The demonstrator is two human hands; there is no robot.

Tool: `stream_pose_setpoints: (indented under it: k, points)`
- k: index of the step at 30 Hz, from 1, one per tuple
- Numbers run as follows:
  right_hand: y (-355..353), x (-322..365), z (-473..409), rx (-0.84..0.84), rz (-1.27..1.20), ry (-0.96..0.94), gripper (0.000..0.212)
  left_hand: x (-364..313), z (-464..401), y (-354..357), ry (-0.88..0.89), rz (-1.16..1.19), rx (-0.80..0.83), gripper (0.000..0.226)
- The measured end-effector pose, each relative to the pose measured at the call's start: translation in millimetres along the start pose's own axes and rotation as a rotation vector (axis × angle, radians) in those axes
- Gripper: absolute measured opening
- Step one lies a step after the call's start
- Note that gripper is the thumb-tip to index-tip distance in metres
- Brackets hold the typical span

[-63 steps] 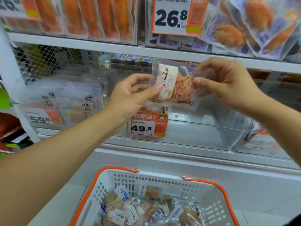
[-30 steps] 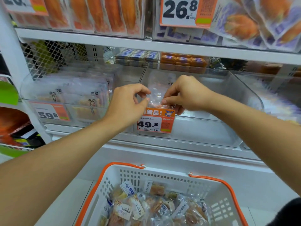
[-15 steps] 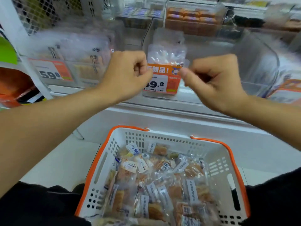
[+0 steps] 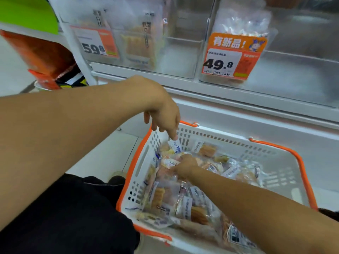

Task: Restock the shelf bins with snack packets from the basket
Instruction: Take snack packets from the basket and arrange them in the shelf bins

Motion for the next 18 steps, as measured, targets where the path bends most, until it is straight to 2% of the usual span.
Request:
stream_pose_setpoints:
  k: [2, 4, 5, 7, 9, 10, 12, 13, 16, 18]
  points:
    - [-9.7, 3.5, -1.5, 0.051, -0.076, 0.015, 0.029, 4.8, 0.6, 3.9, -0.035, -0.014, 0.07, 0.058]
    - [-35.7, 19.1, 17.3, 0.109, -0.128, -0.054, 0.007, 13.3, 1.6, 1.0, -0.059, -0.045, 0.039, 0.068]
    - [-53.6, 29.6, 32.3, 0.131, -0.065, -0.119, 0.008, 17.8, 4.5, -3.1, -0.069, -0.057, -0.018, 0.075]
    - [-93.4, 57.9, 75.0, 0.15, 0.145, -0.27, 0.023, 22.8, 13.6, -13.6, -0.012, 0.0, -0.178, 0.092]
    - [-131.6, 86.4, 126.3, 0.117, 0.278, -0.403, 0.025, 16.8, 24.4, -23.9, 0.185, 0.157, -0.267, 0.096]
    - [-147.8, 99.4, 152.5, 0.091, 0.29, -0.47, 0.022, 7.9, 30.2, -27.5, 0.302, 0.242, -0.282, 0.088]
    - [-175.8, 121.7, 198.4, 0.024, 0.284, -0.599, 0.015, -12.1, 36.3, -36.8, 0.515, 0.376, -0.348, 0.055]
    - [-186.4, 131.0, 220.2, -0.017, 0.279, -0.666, 0.018, -21.8, 39.6, -42.9, 0.616, 0.447, -0.393, 0.042]
    - [-226.9, 134.9, 283.5, -0.14, 0.154, -0.843, 0.036, -41.2, 53.3, -61.3, 0.908, 0.768, -0.492, 0.019]
    - [-255.6, 122.4, 315.9, -0.074, 0.062, -0.884, 0.063, -47.3, 61.5, -72.7, 1.051, 1.048, -0.606, 0.023]
Point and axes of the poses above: each hand's wrist, its own z-axis away from the middle knuckle, its own y-axis out of the palm, x = y × z, the point moved 1 cm from there along -z, towards the middle knuckle, and after that the axes turned 12 degrees about x, right-handed, at the moved point
